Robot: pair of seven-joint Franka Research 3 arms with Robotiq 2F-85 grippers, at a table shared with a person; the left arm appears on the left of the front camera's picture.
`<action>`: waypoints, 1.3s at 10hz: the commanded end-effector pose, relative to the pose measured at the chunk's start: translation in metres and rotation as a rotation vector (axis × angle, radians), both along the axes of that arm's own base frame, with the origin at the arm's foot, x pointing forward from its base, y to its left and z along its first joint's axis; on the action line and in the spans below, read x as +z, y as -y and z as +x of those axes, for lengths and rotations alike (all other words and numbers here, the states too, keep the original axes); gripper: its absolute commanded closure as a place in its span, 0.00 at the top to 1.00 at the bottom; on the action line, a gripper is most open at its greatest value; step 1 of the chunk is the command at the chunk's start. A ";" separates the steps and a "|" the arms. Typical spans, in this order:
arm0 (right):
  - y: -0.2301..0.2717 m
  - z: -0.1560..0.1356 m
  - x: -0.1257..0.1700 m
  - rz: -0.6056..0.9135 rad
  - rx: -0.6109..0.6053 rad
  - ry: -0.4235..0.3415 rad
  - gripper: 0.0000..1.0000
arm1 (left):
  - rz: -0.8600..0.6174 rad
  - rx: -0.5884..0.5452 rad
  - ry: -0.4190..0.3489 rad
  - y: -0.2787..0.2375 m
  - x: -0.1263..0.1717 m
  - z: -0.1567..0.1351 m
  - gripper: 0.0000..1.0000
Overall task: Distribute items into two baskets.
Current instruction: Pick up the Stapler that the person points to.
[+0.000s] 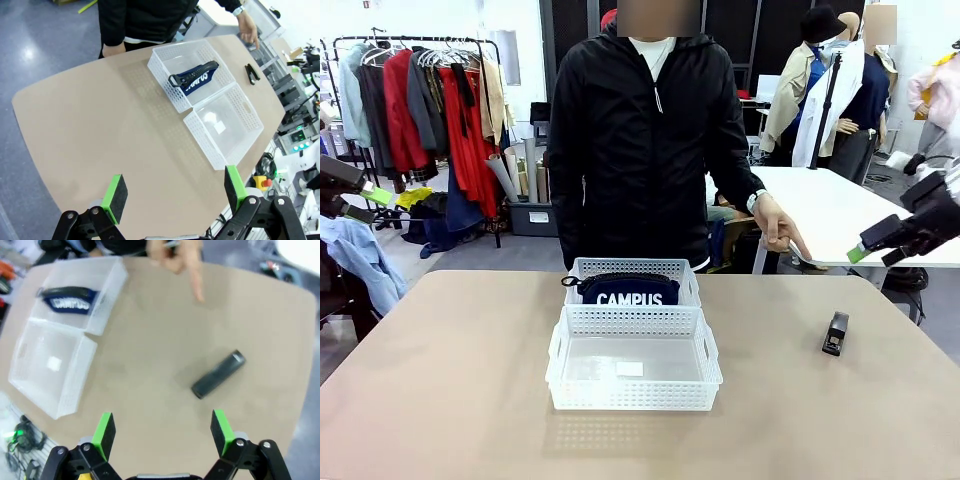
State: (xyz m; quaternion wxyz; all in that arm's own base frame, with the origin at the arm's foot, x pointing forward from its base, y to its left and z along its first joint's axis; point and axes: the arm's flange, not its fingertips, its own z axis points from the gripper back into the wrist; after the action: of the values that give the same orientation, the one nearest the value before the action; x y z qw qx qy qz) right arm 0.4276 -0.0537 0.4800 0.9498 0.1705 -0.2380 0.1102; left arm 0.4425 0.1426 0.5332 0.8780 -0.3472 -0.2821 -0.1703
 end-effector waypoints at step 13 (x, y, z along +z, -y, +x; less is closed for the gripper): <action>-0.009 0.111 -0.055 -0.040 -0.819 -0.432 1.00 | -0.015 0.007 -0.003 0.000 0.001 0.001 1.00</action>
State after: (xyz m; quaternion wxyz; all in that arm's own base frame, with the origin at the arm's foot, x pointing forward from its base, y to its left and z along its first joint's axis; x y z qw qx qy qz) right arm 0.5302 -0.0475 0.4277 0.9534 0.0736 -0.0833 -0.2805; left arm 0.4427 0.1430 0.5328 0.8782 -0.3471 -0.2818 -0.1698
